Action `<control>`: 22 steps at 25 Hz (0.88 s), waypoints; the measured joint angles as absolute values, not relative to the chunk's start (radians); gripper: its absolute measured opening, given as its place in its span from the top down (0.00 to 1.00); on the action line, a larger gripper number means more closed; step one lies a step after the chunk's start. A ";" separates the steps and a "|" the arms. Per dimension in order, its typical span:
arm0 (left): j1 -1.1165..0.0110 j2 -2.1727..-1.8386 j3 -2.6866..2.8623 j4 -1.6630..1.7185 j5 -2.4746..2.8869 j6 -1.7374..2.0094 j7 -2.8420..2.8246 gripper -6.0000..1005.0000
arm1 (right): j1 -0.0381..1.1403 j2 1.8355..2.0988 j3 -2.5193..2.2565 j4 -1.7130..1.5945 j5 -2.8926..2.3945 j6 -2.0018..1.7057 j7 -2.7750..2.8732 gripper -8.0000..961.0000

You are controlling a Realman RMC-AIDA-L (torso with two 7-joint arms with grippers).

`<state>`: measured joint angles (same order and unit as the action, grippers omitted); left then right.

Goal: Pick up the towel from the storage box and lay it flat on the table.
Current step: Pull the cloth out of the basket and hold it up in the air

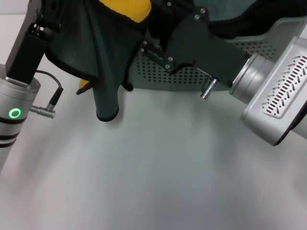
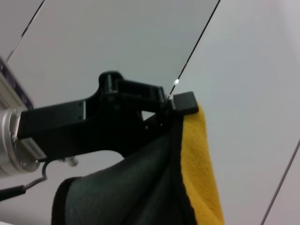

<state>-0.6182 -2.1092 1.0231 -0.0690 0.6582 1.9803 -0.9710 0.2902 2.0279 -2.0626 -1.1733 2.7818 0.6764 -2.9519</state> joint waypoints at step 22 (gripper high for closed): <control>-0.615 -2.109 1.031 -0.069 0.662 1.981 -0.974 0.96 | 0.319 2.028 -2.073 -1.171 2.781 0.672 -2.988 0.73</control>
